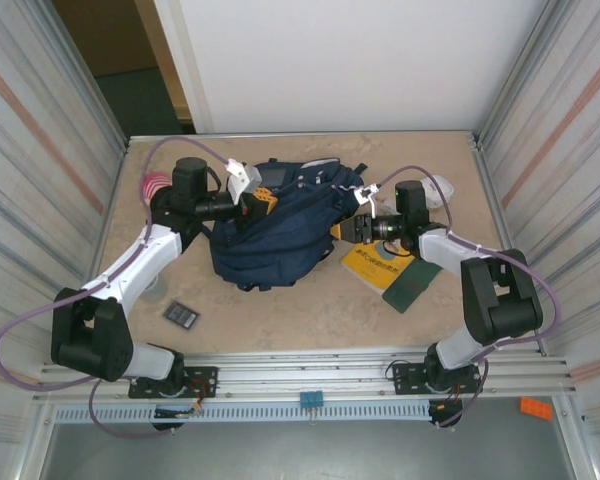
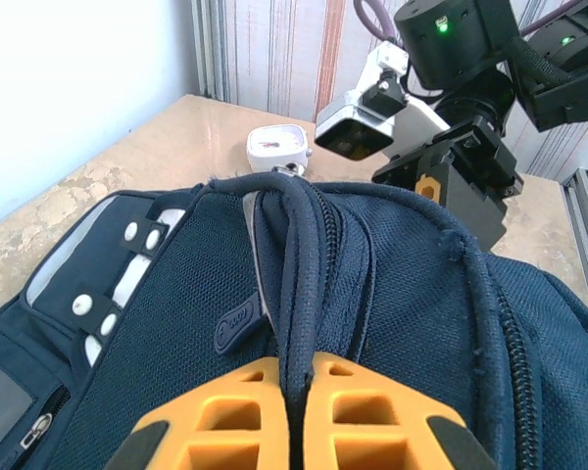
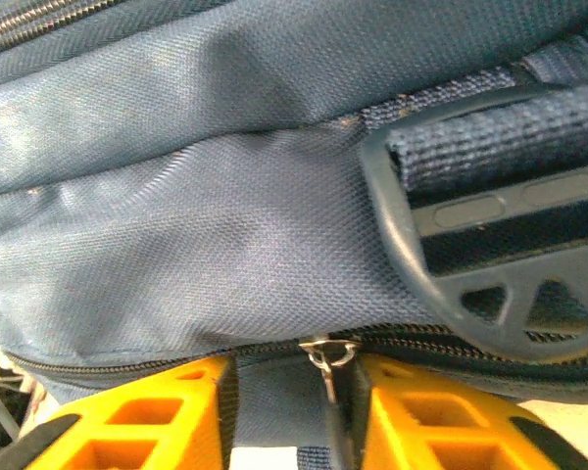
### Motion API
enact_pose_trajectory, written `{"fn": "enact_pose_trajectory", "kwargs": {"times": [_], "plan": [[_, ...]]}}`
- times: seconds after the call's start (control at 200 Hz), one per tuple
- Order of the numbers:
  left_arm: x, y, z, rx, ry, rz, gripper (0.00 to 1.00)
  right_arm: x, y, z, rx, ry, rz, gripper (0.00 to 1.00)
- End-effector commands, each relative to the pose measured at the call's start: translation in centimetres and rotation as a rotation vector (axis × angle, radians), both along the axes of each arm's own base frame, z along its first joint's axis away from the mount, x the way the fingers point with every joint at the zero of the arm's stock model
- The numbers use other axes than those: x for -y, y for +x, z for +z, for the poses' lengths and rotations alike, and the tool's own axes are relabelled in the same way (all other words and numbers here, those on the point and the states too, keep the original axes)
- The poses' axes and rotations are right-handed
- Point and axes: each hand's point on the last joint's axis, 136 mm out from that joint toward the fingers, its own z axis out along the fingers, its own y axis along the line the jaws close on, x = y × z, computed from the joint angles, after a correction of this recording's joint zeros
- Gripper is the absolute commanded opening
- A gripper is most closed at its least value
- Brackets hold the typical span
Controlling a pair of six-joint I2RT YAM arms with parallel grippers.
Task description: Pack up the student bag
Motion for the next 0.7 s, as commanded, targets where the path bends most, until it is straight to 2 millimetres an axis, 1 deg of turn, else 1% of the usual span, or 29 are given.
{"fn": "enact_pose_trajectory", "kwargs": {"times": [0.0, 0.115, 0.175, 0.236, 0.286, 0.376, 0.516, 0.606, 0.692], "plan": [[0.5, -0.3, 5.8, 0.18, -0.091, -0.054, 0.0, -0.6, -0.2, 0.3, 0.021, 0.015, 0.045, 0.29], [0.3, 0.1, 5.8, 0.181, -0.087, -0.032, 0.0, -0.7, -0.3, 0.5, 0.024, 0.017, 0.044, 0.18], [0.1, 0.5, 5.5, 0.18, -0.076, -0.005, 0.0, -0.6, -0.3, 0.7, 0.038, 0.008, 0.026, 0.07], [-0.1, 1.2, 5.2, 0.185, -0.049, 0.052, 0.0, -0.4, -0.2, 1.0, 0.056, -0.006, 0.001, 0.03], [-0.3, 2.0, 4.6, 0.194, 0.0, 0.122, 0.0, -0.2, -0.2, 1.7, 0.074, -0.018, -0.015, 0.02], [-0.8, 3.1, 3.7, 0.204, 0.087, 0.247, 0.0, -0.2, -0.9, 2.6, 0.097, -0.056, -0.022, 0.01], [-2.2, 4.6, 2.2, 0.205, 0.182, 0.431, 0.0, -0.8, -2.7, 3.4, 0.11, -0.156, 0.02, 0.01], [-2.7, 5.2, 1.4, 0.203, 0.231, 0.511, 0.0, -1.0, -3.4, 3.8, 0.105, -0.191, 0.026, 0.01], [-2.6, 5.5, 0.7, 0.205, 0.291, 0.556, 0.0, -1.1, -3.8, 4.2, 0.102, -0.23, 0.023, 0.01]]}}
